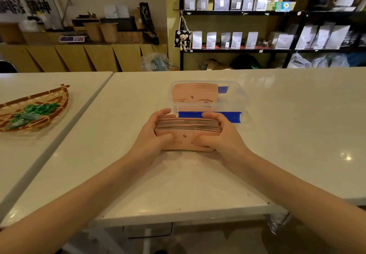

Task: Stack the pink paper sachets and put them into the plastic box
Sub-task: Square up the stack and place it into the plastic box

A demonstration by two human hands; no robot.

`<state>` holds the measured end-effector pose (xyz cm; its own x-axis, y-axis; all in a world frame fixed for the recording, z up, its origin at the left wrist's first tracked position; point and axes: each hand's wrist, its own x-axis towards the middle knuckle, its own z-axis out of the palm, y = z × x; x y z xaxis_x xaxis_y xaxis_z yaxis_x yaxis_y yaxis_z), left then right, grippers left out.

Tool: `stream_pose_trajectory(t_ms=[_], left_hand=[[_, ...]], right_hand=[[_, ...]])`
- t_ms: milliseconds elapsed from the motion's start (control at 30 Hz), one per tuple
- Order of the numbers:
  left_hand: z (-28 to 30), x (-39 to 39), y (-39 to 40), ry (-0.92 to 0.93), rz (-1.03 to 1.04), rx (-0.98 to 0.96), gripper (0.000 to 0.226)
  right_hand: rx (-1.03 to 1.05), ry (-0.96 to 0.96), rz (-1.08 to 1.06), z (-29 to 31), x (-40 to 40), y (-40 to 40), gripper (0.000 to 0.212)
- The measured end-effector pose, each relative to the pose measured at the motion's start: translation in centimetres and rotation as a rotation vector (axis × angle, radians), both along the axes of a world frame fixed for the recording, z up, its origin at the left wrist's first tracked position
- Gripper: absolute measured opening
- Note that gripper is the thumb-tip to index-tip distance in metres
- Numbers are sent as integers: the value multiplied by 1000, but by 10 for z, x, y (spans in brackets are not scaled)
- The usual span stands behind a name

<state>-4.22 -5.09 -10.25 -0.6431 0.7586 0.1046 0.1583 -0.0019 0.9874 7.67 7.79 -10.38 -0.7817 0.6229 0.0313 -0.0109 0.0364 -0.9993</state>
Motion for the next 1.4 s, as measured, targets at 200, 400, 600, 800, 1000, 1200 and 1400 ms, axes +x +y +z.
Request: stream_pose_trajectory(t_ms=[200, 400, 600, 800, 1000, 1200, 1400], left_hand=[[3, -10, -7, 101, -109, -137, 49], [21, -27, -14, 397, -276, -413, 42], [37, -31, -11, 676, -260, -533, 34], [61, -38, 1, 756, -358, -582, 31], [109, -54, 26, 765, -306, -501, 28], [124, -76, 59, 822, -267, -505, 34], [104, -93, 86, 961, -256, -636, 45]], right_hand=[[118, -83, 162, 8, 7, 16, 50], [388, -262, 300, 21, 14, 33, 49], [734, -423, 371, 41, 7, 40, 43], [827, -482, 452, 74, 6, 47, 40], [852, -443, 382, 118, -6, 70, 39], [906, -413, 260, 130, -24, 90, 32], [940, -492, 243, 107, -43, 108, 38]])
